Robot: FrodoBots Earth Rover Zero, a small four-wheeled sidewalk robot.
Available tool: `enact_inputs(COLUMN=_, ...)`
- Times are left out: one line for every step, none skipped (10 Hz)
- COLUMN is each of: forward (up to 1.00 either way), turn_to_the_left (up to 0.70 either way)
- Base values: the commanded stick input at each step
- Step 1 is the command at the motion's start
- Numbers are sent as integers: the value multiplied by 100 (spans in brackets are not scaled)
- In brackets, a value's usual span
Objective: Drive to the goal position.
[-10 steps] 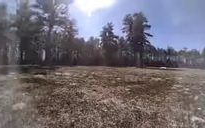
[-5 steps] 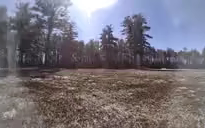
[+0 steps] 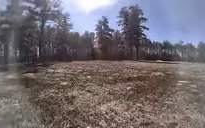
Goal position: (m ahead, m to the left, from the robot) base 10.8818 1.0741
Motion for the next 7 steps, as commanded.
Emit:
enact_inputs(forward=50, turn_to_the_left=0)
enact_inputs(forward=50, turn_to_the_left=0)
enact_inputs(forward=50, turn_to_the_left=0)
enact_inputs(forward=50, turn_to_the_left=0)
enact_inputs(forward=50, turn_to_the_left=0)
enact_inputs(forward=50, turn_to_the_left=0)
enact_inputs(forward=50, turn_to_the_left=0)
